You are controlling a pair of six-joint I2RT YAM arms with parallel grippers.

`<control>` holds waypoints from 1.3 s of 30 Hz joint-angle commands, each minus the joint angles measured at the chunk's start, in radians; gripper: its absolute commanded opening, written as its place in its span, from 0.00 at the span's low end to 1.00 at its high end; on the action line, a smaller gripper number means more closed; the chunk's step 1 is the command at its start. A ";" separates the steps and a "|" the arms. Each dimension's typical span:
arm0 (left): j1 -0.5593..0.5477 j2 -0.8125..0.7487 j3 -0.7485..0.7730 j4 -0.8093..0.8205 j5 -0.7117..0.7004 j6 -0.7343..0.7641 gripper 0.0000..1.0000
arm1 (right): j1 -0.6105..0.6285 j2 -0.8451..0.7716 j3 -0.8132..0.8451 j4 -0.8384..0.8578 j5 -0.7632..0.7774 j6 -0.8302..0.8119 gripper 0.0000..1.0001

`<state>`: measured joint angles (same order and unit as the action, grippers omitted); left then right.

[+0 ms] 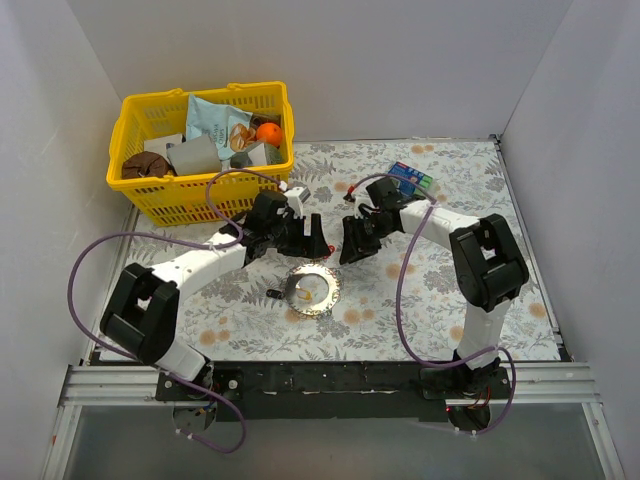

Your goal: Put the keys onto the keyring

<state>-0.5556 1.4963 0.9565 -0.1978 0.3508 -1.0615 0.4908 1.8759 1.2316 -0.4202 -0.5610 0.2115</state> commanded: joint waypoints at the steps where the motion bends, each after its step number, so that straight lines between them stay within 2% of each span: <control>1: -0.018 0.036 0.060 0.014 0.000 -0.012 0.73 | -0.003 0.031 0.062 -0.012 -0.030 0.014 0.42; 9: -0.073 0.125 0.097 0.012 0.013 -0.022 0.55 | -0.003 0.037 0.029 -0.015 -0.040 0.009 0.38; 18: -0.125 0.180 0.105 0.021 -0.004 -0.028 0.47 | -0.003 0.034 -0.017 0.011 -0.054 0.019 0.36; 21: -0.139 0.196 0.106 0.023 -0.009 -0.014 0.43 | -0.003 0.035 -0.021 0.001 -0.045 0.014 0.32; 25: -0.159 0.202 0.103 0.023 -0.015 -0.009 0.41 | -0.003 0.042 -0.037 0.000 -0.042 0.009 0.21; 26: -0.161 0.206 0.102 0.023 -0.018 -0.009 0.42 | -0.001 0.048 -0.040 0.001 -0.045 0.008 0.15; 29: -0.164 0.203 0.100 0.020 -0.039 -0.018 0.42 | 0.003 0.051 -0.053 0.006 -0.063 0.008 0.06; 32: -0.164 0.200 0.099 0.020 -0.050 -0.015 0.43 | 0.017 0.052 -0.060 0.018 -0.092 -0.001 0.01; 39: -0.164 0.177 0.094 0.011 -0.098 -0.012 0.45 | 0.046 0.066 -0.050 0.037 -0.109 0.008 0.01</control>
<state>-0.7174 1.7153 1.0302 -0.1833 0.2947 -1.0855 0.5186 1.9224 1.1744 -0.4110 -0.6323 0.2253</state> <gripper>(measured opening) 0.446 0.024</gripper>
